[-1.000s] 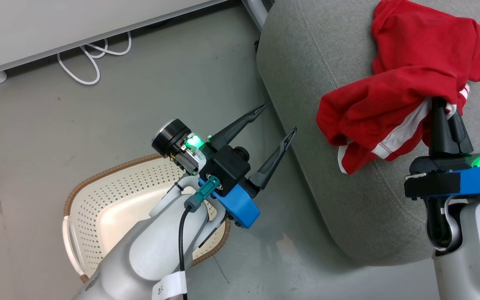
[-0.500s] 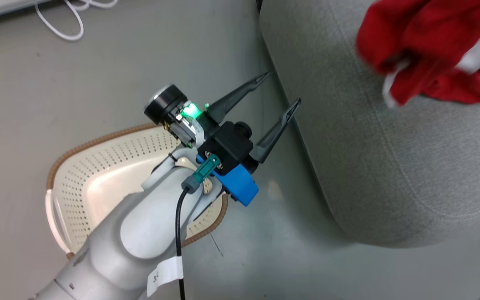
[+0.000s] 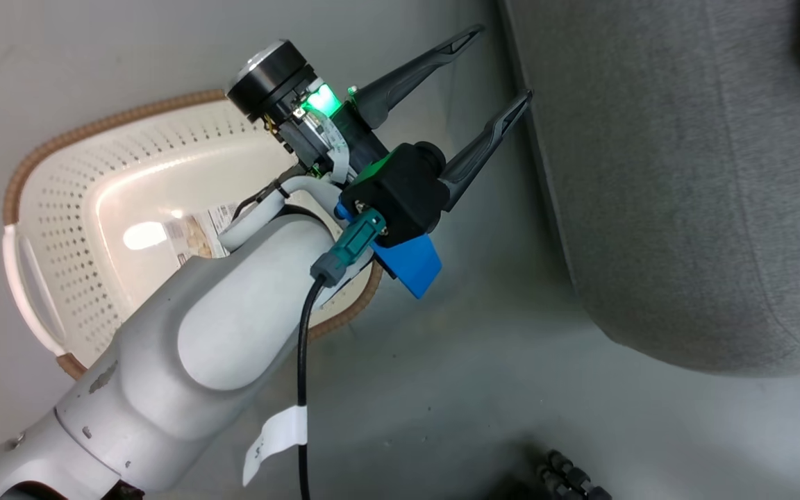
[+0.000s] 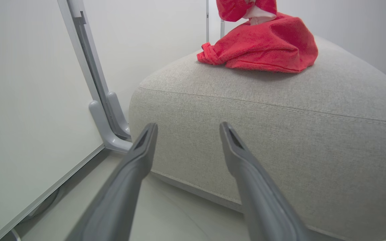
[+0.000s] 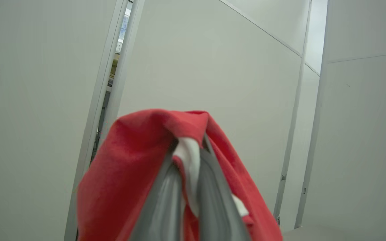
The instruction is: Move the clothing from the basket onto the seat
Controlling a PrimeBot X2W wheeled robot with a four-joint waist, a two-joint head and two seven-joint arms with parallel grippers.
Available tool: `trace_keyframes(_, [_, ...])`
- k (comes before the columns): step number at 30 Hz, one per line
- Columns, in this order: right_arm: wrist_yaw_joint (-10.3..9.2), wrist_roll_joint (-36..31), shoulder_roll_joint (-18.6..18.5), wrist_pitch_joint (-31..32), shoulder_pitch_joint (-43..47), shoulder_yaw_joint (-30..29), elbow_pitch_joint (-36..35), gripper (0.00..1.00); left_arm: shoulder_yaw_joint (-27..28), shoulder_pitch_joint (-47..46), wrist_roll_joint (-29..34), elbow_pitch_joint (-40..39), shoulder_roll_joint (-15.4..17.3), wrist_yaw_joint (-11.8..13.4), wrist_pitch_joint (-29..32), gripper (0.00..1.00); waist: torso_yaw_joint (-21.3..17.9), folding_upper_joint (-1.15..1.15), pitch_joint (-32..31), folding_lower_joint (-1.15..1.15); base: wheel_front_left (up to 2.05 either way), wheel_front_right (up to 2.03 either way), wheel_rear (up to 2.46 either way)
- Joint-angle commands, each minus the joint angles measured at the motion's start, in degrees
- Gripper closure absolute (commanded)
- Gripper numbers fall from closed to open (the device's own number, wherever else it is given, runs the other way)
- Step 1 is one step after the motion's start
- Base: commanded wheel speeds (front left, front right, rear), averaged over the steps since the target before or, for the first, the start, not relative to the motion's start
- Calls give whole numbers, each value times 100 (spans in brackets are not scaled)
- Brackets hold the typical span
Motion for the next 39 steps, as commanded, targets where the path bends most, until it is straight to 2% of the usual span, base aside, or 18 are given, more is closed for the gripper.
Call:
trace_keyframes(1, [1,-64,-101,0,47,-148,219,100,-51,-138,47,-64,32,-9,15,0,36,0,355,-1,0,0,0])
trace_keyframes(4, [1,-146,-126,0,185,-274,477,100,-87,-171,43,-90,30,-9,9,0,51,0,403,-1,0,0,0])
trace_keyframes(9, [1,-317,112,0,574,-403,1100,100,-125,-214,-7,-81,-40,-8,-36,0,89,0,405,-1,0,0,0])
trace_keyframes(15, [1,-426,471,0,962,-248,1903,100,-143,-229,-48,-71,-38,29,-88,0,123,0,375,-1,0,0,0])
trace_keyframes(21, [1,-394,595,-1,1020,-71,2440,100,-178,-196,-63,-32,-13,76,-105,0,130,0,353,-1,0,0,0])
trace_keyframes(22, [1,-363,590,-1,1035,-67,2390,46,-182,-183,-69,-21,-18,84,-114,0,137,0,327,-1,0,0,0])
trace_keyframes(23, [1,-331,596,-1,1090,-41,2349,0,-183,-167,-84,-14,-31,92,-125,0,144,0,294,-1,0,0,0])
trace_keyframes(26, [1,-392,530,-1,1372,72,2138,0,-191,-103,-126,31,-83,127,-189,0,188,0,143,-1,0,0,0])
trace_keyframes(32, [1,-410,664,0,2053,218,1390,0,-71,143,-284,143,-147,249,-332,0,268,0,-392,-1,0,0,0])
trace_keyframes(39, [1,-534,797,0,2623,851,421,0,466,593,-578,64,-102,518,-370,0,446,0,-1114,-1,0,0,0])
